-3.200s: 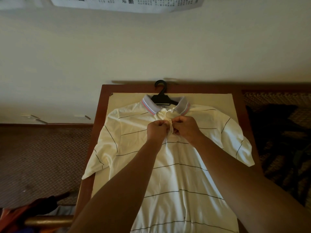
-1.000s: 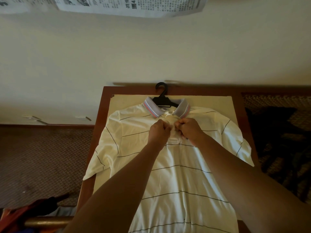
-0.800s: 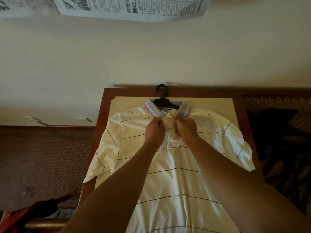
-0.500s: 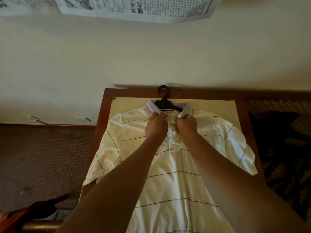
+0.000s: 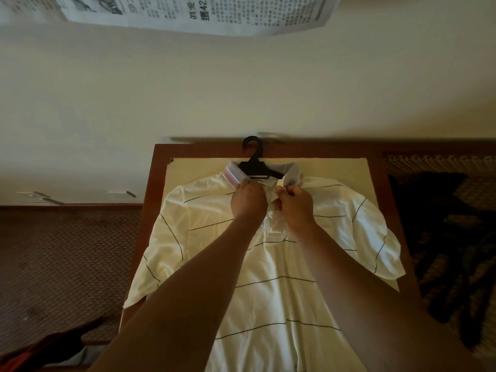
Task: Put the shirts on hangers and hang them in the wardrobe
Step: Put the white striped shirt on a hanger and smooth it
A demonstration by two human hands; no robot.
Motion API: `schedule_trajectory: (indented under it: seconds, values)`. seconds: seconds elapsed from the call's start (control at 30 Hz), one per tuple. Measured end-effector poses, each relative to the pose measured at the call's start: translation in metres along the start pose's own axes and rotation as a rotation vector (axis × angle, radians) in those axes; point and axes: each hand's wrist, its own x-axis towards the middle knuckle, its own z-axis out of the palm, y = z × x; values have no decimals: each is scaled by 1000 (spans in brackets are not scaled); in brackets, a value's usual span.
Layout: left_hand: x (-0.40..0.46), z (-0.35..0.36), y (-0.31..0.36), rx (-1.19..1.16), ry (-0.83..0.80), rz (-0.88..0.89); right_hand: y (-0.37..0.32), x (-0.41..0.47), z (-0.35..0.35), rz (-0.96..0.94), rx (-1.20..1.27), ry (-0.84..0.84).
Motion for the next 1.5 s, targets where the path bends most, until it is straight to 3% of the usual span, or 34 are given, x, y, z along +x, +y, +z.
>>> schedule_trajectory:
  seconds: [0.27,0.67,1.13,1.5]
  values:
    - [-12,-2,-7,-425,-5,-158,-1,-5,5,-45,-137,-65]
    - [-17,3,-9,-703,-30,-274,-1,-9,11,-195,-175,-34]
    - [-23,-3,-3,-799,-36,-317,-2,-11,14,-197,-187,19]
    - [-22,-2,-2,-765,-4,-339,2,-18,10,-249,-166,-37]
